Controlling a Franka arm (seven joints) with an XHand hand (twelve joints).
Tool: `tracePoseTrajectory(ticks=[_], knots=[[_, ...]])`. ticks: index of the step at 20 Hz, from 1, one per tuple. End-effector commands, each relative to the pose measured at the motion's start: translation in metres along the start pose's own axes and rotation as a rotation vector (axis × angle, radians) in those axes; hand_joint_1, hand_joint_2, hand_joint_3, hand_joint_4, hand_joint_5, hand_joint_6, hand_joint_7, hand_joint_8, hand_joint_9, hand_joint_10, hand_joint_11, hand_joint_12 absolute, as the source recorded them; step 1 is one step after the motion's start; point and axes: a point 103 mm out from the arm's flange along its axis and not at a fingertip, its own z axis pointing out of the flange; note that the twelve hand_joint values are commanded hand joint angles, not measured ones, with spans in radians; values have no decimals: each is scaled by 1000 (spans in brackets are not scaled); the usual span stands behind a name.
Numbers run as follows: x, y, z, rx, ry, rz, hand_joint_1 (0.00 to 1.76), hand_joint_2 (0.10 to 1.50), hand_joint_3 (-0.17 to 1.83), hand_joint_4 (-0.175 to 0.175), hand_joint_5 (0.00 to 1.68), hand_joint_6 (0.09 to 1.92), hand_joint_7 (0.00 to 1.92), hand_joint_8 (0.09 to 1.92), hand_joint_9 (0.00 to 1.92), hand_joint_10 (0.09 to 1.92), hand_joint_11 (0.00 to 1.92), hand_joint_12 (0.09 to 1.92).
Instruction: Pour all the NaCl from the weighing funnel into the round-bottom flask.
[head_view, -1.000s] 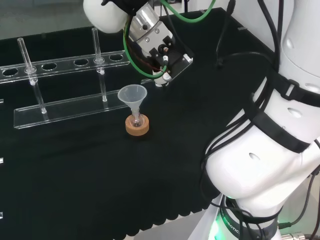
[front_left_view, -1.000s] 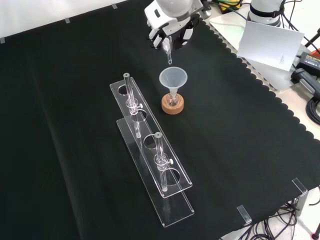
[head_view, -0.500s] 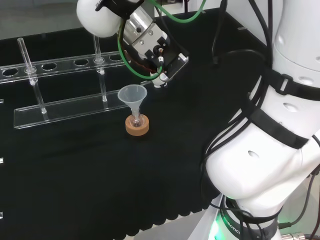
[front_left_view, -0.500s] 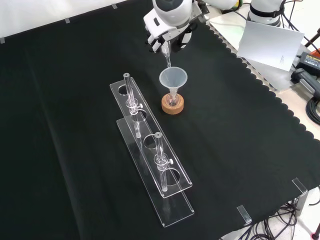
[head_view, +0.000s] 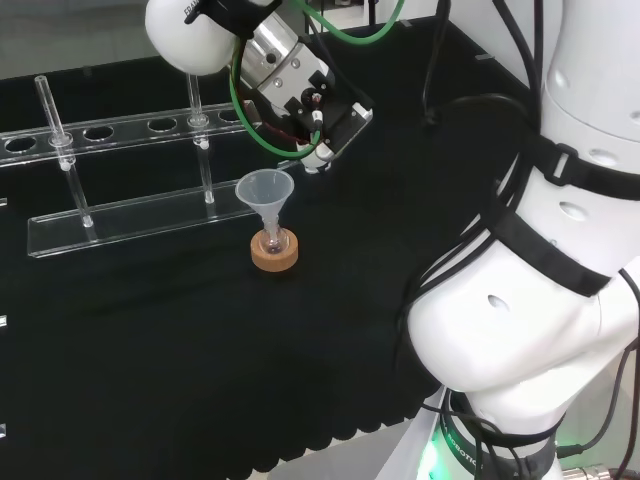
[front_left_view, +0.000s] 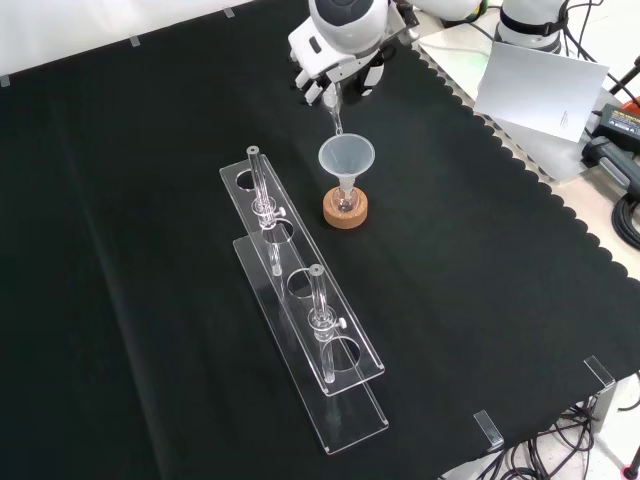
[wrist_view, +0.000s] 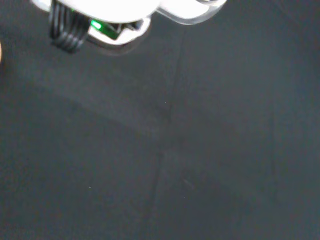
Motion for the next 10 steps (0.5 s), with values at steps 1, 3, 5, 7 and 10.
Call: tracePoseTrajectory(ticks=[1, 3, 5, 7, 10], knots=[[4, 4, 3, 14, -59, -4, 1122, 665, 606, 175, 1323, 562, 882, 669, 1284, 148, 1077, 855], [4, 3, 2, 10, -57, -7, 1122, 665, 605, 175, 1323, 561, 881, 669, 1284, 148, 1077, 855], [4, 3, 2, 8, -58, -6, 1122, 665, 605, 175, 1323, 561, 881, 670, 1284, 147, 1076, 856], [4, 3, 1, 6, -61, -8, 1122, 666, 605, 175, 1323, 561, 880, 670, 1285, 146, 1076, 856], [4, 2, 1, 7, -81, -11, 1122, 666, 605, 175, 1323, 560, 880, 671, 1285, 144, 1076, 856]])
